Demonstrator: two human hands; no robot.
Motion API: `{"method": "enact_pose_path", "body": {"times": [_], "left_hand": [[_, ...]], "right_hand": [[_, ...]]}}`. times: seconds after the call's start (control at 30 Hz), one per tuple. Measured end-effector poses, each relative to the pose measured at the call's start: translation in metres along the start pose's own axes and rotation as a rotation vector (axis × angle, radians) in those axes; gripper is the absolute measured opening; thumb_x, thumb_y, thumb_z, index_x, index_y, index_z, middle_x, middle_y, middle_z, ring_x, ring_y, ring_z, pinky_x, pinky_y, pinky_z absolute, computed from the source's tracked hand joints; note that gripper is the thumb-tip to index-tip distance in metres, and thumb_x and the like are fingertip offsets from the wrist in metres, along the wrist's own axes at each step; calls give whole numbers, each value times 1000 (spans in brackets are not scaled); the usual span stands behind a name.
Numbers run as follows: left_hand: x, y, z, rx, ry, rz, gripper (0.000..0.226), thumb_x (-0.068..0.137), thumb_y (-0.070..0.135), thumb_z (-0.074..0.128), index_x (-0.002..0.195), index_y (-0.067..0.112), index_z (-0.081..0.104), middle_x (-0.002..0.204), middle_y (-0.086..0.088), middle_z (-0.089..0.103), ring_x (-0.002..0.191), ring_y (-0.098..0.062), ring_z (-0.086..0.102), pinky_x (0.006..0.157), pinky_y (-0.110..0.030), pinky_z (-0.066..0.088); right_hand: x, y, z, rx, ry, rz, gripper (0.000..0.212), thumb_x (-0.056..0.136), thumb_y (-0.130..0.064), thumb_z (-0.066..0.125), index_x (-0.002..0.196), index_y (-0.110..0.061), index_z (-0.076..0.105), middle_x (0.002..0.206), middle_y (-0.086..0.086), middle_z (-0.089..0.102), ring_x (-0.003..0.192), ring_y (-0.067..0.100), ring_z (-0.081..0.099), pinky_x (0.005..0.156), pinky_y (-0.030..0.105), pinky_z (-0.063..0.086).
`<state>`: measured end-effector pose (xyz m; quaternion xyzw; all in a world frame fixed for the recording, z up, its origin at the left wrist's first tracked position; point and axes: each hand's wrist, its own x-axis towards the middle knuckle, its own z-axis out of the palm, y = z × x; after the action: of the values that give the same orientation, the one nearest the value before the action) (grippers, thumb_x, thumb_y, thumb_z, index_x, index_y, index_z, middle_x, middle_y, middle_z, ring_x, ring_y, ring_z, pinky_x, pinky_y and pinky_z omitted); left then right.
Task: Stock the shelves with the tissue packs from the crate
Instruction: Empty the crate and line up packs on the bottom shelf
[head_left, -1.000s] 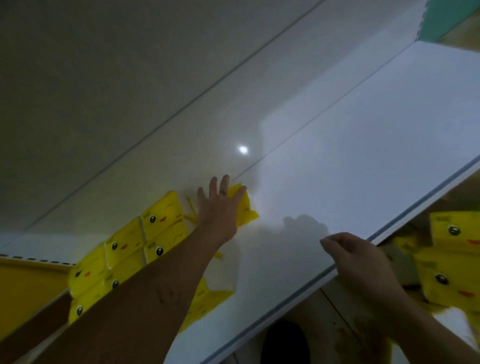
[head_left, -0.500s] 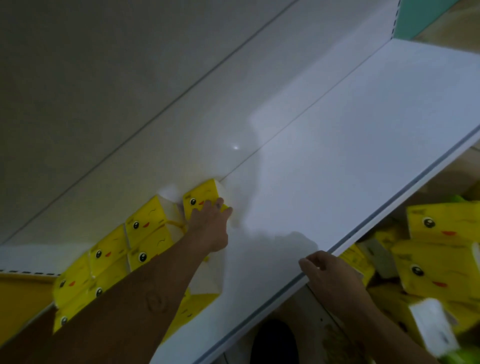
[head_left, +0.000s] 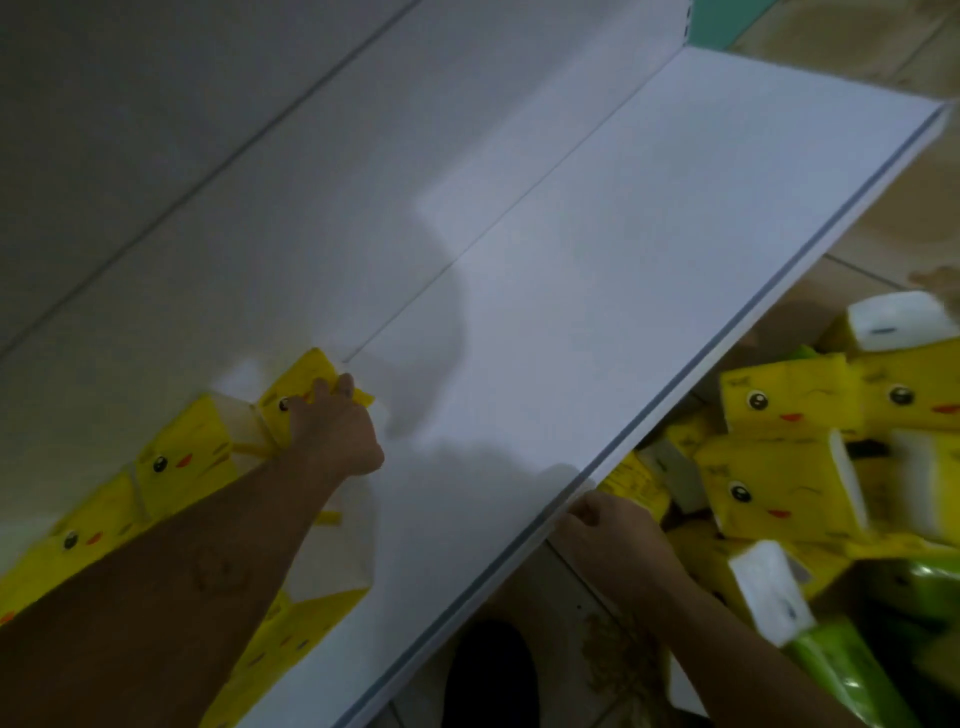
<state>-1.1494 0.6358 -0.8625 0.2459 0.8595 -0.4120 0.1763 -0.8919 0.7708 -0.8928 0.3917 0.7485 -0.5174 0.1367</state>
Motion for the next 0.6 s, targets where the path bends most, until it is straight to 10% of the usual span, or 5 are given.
{"method": "enact_pose_path", "body": {"times": [0.13,0.4,0.6], "left_hand": [[-18,20,9,84,237,184,53,91,42,43,140,20,40,155,-6,25,137,-28,28,105,-43,28],[-31,2,41,94,-113,81,44,95,42,39,134,24,46,141,-1,50,132,-22,45,112,-40,26],[-46,38,25,51,256,290,47,92,49,29,129,27,49,126,2,57,115,-21,53,98,-39,32]], "right_hand": [[8,21,-1,-127,-22,85,15,90,-32,52,80,-22,56,94,6,67,88,23,62,70,28,45],[5,66,4,-621,-63,-23,33,93,-34,51,122,-19,53,136,8,37,119,24,47,95,35,45],[31,75,22,-1080,-159,-171,47,97,-38,43,139,-19,48,158,19,12,144,38,10,115,58,11]]}}
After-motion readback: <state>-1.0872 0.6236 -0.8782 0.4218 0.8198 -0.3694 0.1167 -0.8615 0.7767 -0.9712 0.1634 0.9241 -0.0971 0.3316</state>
